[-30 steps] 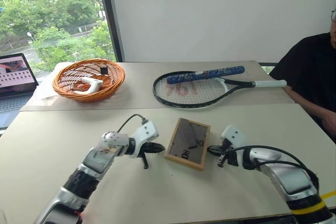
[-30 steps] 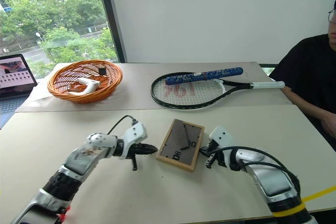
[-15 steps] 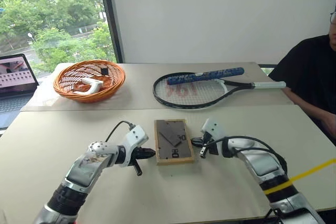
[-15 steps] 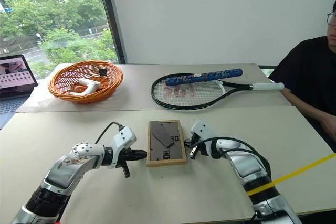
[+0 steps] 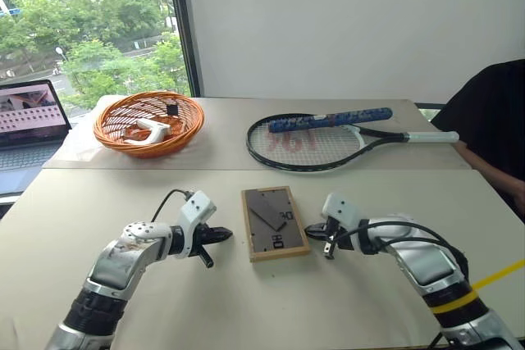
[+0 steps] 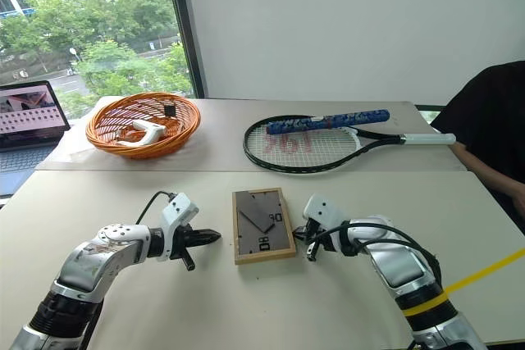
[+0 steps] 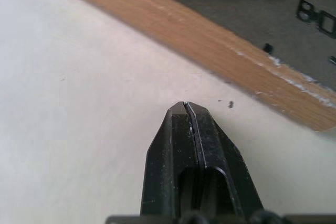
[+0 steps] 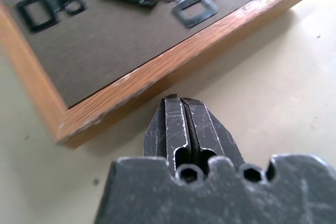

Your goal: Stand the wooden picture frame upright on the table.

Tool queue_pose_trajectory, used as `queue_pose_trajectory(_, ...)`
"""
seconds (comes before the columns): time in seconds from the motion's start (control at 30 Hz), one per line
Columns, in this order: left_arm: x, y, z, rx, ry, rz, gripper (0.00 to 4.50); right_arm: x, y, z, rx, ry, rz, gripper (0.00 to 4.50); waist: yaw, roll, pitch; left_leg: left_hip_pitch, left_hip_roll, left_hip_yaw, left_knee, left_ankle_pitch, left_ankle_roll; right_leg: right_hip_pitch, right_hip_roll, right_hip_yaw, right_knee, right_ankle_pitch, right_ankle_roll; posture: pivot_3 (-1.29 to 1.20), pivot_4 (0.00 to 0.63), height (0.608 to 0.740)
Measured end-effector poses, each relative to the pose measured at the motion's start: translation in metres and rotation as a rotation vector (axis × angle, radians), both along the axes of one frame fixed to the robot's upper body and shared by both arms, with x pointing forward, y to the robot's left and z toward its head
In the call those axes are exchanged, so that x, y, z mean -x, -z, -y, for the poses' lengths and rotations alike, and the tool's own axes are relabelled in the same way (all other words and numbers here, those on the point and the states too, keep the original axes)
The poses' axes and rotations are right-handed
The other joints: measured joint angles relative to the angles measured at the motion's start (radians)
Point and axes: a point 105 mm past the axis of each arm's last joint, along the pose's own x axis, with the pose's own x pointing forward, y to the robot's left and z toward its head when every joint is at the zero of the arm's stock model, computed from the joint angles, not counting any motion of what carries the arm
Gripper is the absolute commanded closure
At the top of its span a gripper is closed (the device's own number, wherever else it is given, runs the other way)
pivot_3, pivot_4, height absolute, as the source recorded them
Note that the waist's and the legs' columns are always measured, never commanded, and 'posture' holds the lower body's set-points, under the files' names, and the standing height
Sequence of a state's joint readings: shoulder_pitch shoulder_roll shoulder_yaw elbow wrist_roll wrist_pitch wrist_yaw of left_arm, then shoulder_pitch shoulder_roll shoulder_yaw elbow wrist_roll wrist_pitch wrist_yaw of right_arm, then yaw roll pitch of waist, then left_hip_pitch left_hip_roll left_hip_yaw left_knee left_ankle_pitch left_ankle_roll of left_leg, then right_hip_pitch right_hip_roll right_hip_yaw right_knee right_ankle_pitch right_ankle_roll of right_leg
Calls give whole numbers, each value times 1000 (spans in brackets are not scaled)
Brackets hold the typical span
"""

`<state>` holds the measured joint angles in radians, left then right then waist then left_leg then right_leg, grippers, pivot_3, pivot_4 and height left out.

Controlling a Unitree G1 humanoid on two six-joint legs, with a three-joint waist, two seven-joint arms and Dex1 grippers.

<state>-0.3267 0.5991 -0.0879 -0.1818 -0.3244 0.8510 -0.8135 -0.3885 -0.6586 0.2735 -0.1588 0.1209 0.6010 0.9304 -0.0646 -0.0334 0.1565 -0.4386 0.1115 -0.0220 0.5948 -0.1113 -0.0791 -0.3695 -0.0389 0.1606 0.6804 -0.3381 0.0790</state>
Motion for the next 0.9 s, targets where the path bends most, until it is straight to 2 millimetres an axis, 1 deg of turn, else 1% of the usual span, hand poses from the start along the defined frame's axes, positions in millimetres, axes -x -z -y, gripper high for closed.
queue_pose_trajectory(0.07,-1,0,1,6,-8,-4,4459,8,1,-3,-3,-15,-34,4500,2,0,0,0,0,-1,0,0,0,0,0,-1,0,0,0,0,150,697)
queue_pose_trajectory(0.17,-5,1,5,22,-26,-11,4459,13,2,-9,-8,-27,-61,4500,4,-1,-1,0,0,-3,0,0,0,-1,0,-4,-1,0,-1,0,150,697)
queue_pose_trajectory(0.3,-8,2,10,23,-37,-7,4459,13,4,-12,-2,-37,-64,4500,4,-5,-4,1,0,-4,0,0,0,0,0,-5,-1,-1,-1,0,150,697)
queue_pose_trajectory(0.43,-8,2,10,23,-39,-8,4459,12,4,-10,6,-33,-60,4500,4,-6,-5,1,0,-4,0,0,0,0,-1,-6,-1,-1,-1,0,150,697)
queue_pose_trajectory(0.5,-9,1,3,61,-95,-39,4459,11,3,-5,12,-23,-59,4500,5,-6,-5,0,0,-4,0,0,0,0,-1,-6,-1,-1,-1,0,150,697)
queue_pose_trajectory(0.57,-12,-2,-12,115,-207,-85,4459,12,2,6,28,-13,-56,4500,7,-6,-5,0,0,-4,0,0,0,0,-1,-6,-1,-1,-1,0,150,697)
queue_pose_trajectory(0.63,-9,-8,-29,119,-297,-189,3954,16,-1,21,32,-20,-54,4500,12,-8,-4,-2,0,-5,0,0,0,-1,-1,-7,-1,-1,-1,0,150,697)
queue_pose_trajectory(0.67,-5,-14,-41,103,-323,-233,3811,18,-2,27,36,-25,-53,4500,13,-9,-3,-3,0,-5,0,0,0,-2,-1,-7,-1,-1,-1,0,150,697)
queue_pose_trajectory(0.7,0,-20,-52,130,-354,-284,3424,21,-3,34,38,-28,-48,4500,11,-8,-2,-3,0,-5,-1,0,0,-1,-1,-7,-1,-1,-1,0,150,697)
queue_pose_trajectory(0.73,4,-25,-58,171,-368,-315,3148,22,-5,38,35,-28,-39,4500,9,-7,-1,-4,0,-4,-2,0,-1,-1,-2,-7,-2,-1,-1,0,150,697)
queue_pose_trajectory(0.77,8,-31,-58,229,-358,-346,2754,22,-7,40,24,-31,-29,4500,7,-7,1,-5,0,-5,-2,0,-1,-2,-2,-7,-2,-2,-2,0,150,697)
queue_pose_trajectory(0.8,11,-35,-56,265,-344,-364,2463,22,-10,40,12,-38,-19,4500,7,-7,2,-6,0,-5,-3,0,-1,-2,-2,-8,-1,-2,-2,0,150,697)
queue_pose_trajectory(0.83,16,-39,-50,326,-296,-402,2148,22,-15,38,-6,-62,7,4500,8,-6,3,-7,0,-5,-3,0,-1,-3,-2,-8,-1,-2,-2,0,150,697)
queue_pose_trajectory(0.87,19,-42,-46,364,-262,-425,1657,22,-17,37,-13,-73,24,4500,9,-6,3,-7,0,-5,-3,0,-1,-3,-2,-9,-1,-2,-2,0,150,697)
queue_pose_trajectory(0.9,21,-45,-40,409,-218,-449,1474,21,-20,37,-16,-82,43,4500,11,-6,4,-7,0,-6,-3,0,-1,-3,-2,-9,-2,-2,-2,0,150,697)
